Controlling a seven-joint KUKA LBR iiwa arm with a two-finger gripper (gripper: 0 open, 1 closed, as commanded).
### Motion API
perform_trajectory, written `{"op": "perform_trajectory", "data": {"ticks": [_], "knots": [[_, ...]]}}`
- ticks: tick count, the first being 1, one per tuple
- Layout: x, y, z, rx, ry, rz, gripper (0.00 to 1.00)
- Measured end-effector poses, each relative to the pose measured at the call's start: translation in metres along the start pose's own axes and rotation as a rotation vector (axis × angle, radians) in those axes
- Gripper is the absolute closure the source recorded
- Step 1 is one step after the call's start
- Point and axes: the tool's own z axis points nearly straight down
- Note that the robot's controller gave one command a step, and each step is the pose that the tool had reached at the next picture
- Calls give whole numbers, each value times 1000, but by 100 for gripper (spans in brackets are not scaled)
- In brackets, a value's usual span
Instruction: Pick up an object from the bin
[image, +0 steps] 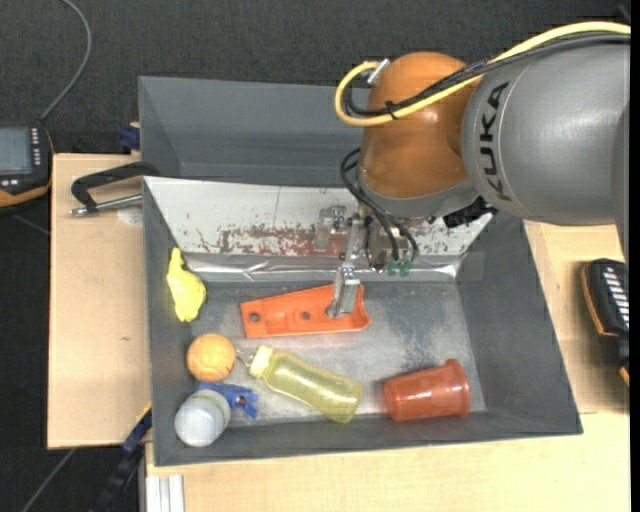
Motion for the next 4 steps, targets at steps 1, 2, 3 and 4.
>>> {"op": "perform_trajectory", "data": {"ticks": [1,2,3,4], "knots": [[-1,0,-5,-1,-9,1,0],[11,3,28,0,-11,-107,0],[58,-5,69,-1,-10,-141,0],[38,-6,102,-3,-17,18,0]]}}
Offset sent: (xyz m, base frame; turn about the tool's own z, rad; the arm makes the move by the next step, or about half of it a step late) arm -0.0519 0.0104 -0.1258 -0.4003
